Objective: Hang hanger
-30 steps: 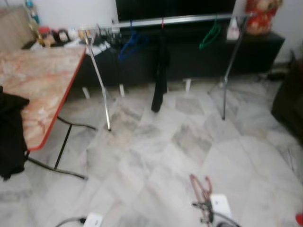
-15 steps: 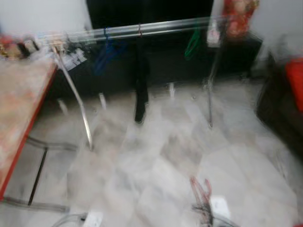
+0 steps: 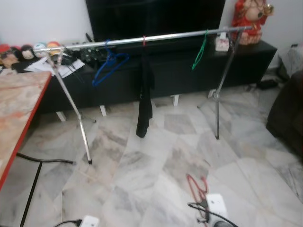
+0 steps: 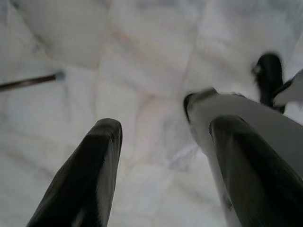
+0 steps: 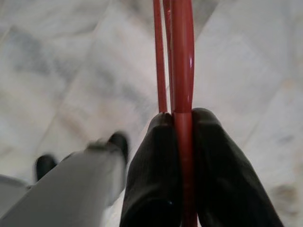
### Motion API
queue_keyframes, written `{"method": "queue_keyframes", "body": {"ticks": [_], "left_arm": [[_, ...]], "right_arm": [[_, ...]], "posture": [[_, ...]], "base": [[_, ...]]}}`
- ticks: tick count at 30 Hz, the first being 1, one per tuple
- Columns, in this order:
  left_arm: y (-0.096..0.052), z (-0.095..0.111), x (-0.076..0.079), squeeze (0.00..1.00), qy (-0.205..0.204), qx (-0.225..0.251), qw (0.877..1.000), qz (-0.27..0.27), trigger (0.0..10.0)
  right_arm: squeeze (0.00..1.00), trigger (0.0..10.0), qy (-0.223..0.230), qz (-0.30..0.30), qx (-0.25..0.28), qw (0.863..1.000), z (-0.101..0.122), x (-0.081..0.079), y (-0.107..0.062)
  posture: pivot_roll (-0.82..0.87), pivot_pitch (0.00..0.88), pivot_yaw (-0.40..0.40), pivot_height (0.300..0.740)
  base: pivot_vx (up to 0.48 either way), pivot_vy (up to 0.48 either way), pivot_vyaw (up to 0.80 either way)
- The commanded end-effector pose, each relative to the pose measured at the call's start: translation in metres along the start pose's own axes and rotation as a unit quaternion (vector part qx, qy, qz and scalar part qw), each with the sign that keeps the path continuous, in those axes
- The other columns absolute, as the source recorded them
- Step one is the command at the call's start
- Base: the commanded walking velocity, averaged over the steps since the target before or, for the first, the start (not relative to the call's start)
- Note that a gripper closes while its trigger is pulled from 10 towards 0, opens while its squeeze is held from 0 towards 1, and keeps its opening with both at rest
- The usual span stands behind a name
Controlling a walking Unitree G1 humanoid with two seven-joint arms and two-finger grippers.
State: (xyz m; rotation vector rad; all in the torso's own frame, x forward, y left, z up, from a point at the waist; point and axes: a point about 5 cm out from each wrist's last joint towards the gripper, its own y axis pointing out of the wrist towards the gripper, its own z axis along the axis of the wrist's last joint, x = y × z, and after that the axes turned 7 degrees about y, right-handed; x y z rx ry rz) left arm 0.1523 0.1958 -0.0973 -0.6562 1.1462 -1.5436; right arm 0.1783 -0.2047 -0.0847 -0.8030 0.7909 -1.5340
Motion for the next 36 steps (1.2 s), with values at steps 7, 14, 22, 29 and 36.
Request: {"method": "queue_keyframes", "body": {"ticks": [7, 14, 22, 29, 36], "left_arm": [[-0.0024, -0.0102, -0.0124, 0.0, -0.009, -0.012, 1.0, 0.014, 10.0], [-0.0025, -0.0095, -0.0131, 0.0, -0.009, -0.011, 1.0, 0.014, 10.0], [-0.0025, -0.0091, -0.0137, 0.0, -0.011, -0.01, 1.0, 0.015, 10.0], [-0.0022, -0.007, -0.0135, 0.0, -0.012, -0.008, 1.0, 0.017, 10.0], [-0.0017, -0.0041, -0.0126, 0.0, -0.012, -0.005, 1.0, 0.016, 10.0]], "right_arm": [[0.0, 10.0, 0.001, 0.018, 0.014, 1.0, 0.0067, -0.0129, 0.0012], [0.0, 10.0, 0.005, 0.017, 0.016, 1.0, 0.0078, -0.0127, 0.0012], [0.0, 10.0, 0.005, 0.017, 0.016, 1.0, 0.0085, -0.0127, 0.0013], [0.0, 10.0, 0.005, 0.018, 0.017, 1.0, 0.0092, -0.0129, 0.0014], [0.0, 10.0, 0.007, 0.016, 0.017, 1.0, 0.0096, -0.0125, 0.0015]], "posture": [[-0.1, 0.0, 0.012, 0.727], [-0.1, 0.0, 0.01, 0.727], [-0.09, 0.0, 0.007, 0.727], [-0.09, 0.0, 0.007, 0.727], [-0.09, 0.0, 0.007, 0.727]], "base": [[0.434, 0.0, 0.0], [0.435, 0.0, 0.0], [0.435, 0.0, 0.0], [0.435, 0.0, 0.0], [0.433, 0.0, 0.0]]}}
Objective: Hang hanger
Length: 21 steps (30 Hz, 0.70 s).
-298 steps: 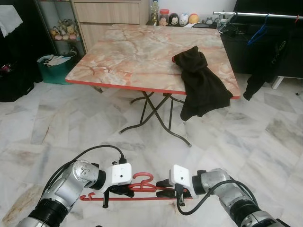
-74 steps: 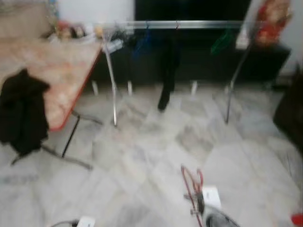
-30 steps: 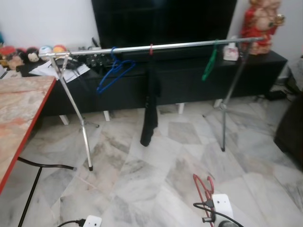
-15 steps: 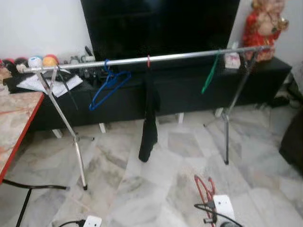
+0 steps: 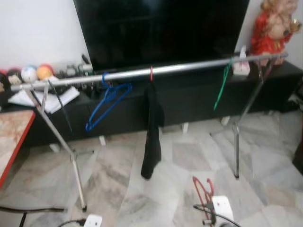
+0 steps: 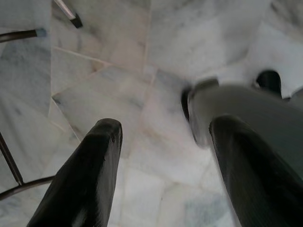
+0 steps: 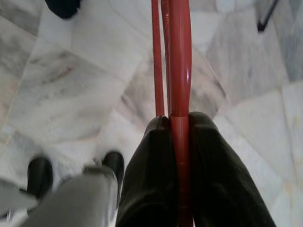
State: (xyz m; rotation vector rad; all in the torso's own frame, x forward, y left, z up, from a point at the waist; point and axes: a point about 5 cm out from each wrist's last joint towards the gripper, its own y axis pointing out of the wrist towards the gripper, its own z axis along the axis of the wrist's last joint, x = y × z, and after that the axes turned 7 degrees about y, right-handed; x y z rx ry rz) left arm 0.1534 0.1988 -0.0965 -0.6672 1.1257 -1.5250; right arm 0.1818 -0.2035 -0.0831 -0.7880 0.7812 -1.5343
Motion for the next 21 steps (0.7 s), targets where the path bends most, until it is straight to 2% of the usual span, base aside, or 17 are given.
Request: {"method": "queue_keyframes", "body": {"ticks": [1, 15, 21], "left_arm": [[-0.0013, -0.0037, -0.0092, 0.0, 0.001, -0.005, 1.0, 0.011, 10.0], [-0.0011, -0.0023, -0.0082, 0.0, 0.0, -0.002, 1.0, 0.01, 10.0], [-0.0012, -0.0014, -0.0089, 0.0, -0.012, 0.005, 1.0, 0.014, 10.0]], "right_arm": [[0.0, 10.0, 0.006, 0.013, 0.01, 1.0, 0.0059, -0.0111, 0.0012], [0.0, 10.0, 0.003, 0.013, 0.009, 1.0, 0.0056, -0.0104, 0.0011], [0.0, 10.0, 0.002, 0.01, 0.009, 1.0, 0.0056, -0.0101, 0.0011]], "posture": [[-0.09, 0.0, 0.007, 0.727], [-0.09, 0.0, 0.002, 0.727], [-0.09, 0.0, 0.003, 0.727]], "base": [[0.435, 0.0, 0.0], [0.432, 0.0, 0.0], [0.0, 0.0, 0.0]]}}
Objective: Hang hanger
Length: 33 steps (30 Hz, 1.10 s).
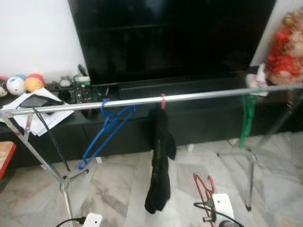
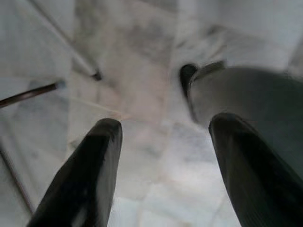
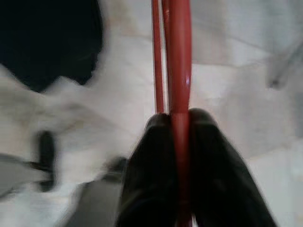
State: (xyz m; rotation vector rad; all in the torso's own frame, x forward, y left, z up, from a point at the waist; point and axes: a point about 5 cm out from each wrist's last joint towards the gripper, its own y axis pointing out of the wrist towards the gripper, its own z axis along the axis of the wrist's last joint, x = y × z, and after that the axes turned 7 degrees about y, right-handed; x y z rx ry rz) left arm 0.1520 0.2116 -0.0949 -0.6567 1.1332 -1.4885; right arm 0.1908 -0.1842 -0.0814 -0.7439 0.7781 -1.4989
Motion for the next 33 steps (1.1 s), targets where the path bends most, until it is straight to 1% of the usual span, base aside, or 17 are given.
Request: {"method": "queue_keyframes", "body": {"ticks": [1, 3, 6, 10, 27, 33], "left_arm": [[0.0005, 0.0032, 0.0032, 0.0, -0.006, 0.009, 1.0, -0.003, 10.0], [0.0005, 0.0039, 0.0025, 0.0, -0.007, 0.011, 1.0, -0.001, 10.0], [0.0005, 0.0044, 0.0022, 0.0, 0.006, 0.01, 1.0, -0.002, 10.0], [0.0005, 0.0049, 0.0019, 0.0, 0.011, 0.011, 1.0, -0.003, 10.0], [0.0004, 0.0032, 0.0031, 0.0, 0.015, 0.011, 1.0, -0.002, 10.0], [0.0005, 0.0039, 0.004, 0.0, 0.005, 0.012, 1.0, 0.0, 10.0]], "right_arm": [[0.0, 10.0, 0.0, -0.014, -0.003, 1.0, -0.002, 0.0098, -0.001], [0.0, 10.0, -0.001, -0.014, -0.002, 1.0, -0.0018, 0.0099, -0.001], [0.0, 10.0, 0.0, -0.015, -0.001, 1.0, -0.0017, 0.01, -0.001], [0.0, 10.0, -0.002, -0.017, 0.0, 1.0, -0.0015, 0.0099, -0.001], [0.0, 10.0, 0.012, -0.023, 0.024, 0.999, 0.0018, 0.0102, -0.0014], [0.0, 10.0, 0.033, -0.024, 0.045, 0.998, 0.0039, 0.0104, -0.0019]], "posture": [[-0.09, 0.0, 0.003, 0.727], [-0.09, 0.0, 0.001, 0.727], [-0.09, 0.0, 0.001, 0.727], [-0.09, 0.0, 0.0, 0.727], [-0.09, 0.0, -0.001, 0.727], [-0.09, 0.0, -0.003, 0.727]], "base": [[0.0, 0.0, 0.0], [0.0, 0.0, 0.0], [0.0, 0.0, 0.0], [0.0, 0.0, 0.0], [0.0, -0.293, 0.0], [0.0, 0.0, 0.0]]}}
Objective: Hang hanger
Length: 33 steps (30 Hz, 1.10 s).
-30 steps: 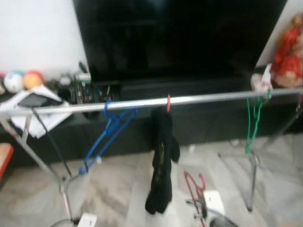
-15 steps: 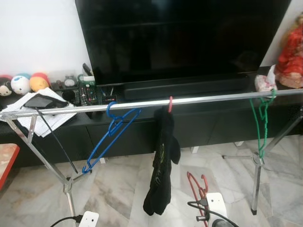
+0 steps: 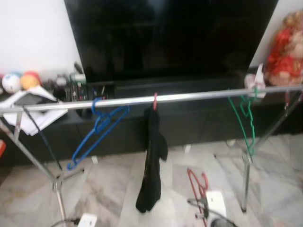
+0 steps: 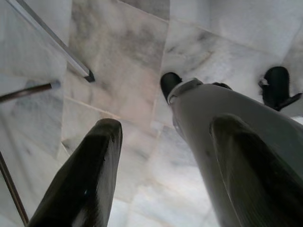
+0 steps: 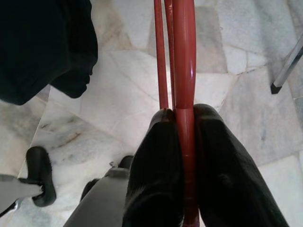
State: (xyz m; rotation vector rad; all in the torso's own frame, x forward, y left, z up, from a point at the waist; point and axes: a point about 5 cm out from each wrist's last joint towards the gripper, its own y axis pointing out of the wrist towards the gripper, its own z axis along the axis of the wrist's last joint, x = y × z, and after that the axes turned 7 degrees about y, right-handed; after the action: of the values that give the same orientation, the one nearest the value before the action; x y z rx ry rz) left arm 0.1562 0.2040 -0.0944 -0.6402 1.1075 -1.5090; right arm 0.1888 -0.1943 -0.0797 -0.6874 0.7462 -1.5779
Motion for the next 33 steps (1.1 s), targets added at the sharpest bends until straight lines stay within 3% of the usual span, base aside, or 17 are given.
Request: {"method": "queue_keyframes", "body": {"ticks": [1, 11, 13, 21, 33], "left_arm": [[-0.0003, -0.0017, -0.0016, 0.0, 0.004, -0.002, 1.0, 0.003, 10.0], [-0.0003, -0.0007, -0.002, 0.0, 0.004, 0.001, 1.0, 0.004, 10.0], [-0.0003, -0.0004, -0.0021, 0.0, 0.018, 0.001, 1.0, 0.003, 10.0], [-0.0005, -0.0018, -0.002, 0.0, 0.012, 0.001, 1.0, 0.005, 10.0], [-0.0007, -0.0021, -0.0043, 0.0, 0.009, 0.002, 1.0, 0.011, 10.0]], "right_arm": [[0.0, 10.0, 0.015, -0.002, 0.017, 1.0, 0.0047, 0.0001, 0.0003], [0.0, 10.0, 0.037, -0.011, 0.05, 0.998, 0.0084, 0.0015, -0.0008], [0.0, 10.0, 0.038, -0.01, 0.053, 0.998, 0.0085, 0.0014, -0.0009], [0.0, 10.0, 0.038, -0.008, 0.051, 0.998, 0.0077, 0.0013, -0.001], [0.0, 10.0, 0.047, 0.006, 0.083, 0.995, 0.0128, -0.0009, -0.002]], "posture": [[-0.09, 0.0, -0.005, 0.727], [-0.09, 0.0, -0.007, 0.727], [-0.1, 0.0, -0.006, 0.727], [-0.09, 0.0, -0.007, 0.727], [-0.09, 0.0, -0.006, 0.727]], "base": [[0.0, 0.0, 0.0], [0.0, 0.0, 0.0], [0.0, -0.317, 0.0], [0.0, -0.403, 0.0], [0.0, 0.0, 0.0]]}}
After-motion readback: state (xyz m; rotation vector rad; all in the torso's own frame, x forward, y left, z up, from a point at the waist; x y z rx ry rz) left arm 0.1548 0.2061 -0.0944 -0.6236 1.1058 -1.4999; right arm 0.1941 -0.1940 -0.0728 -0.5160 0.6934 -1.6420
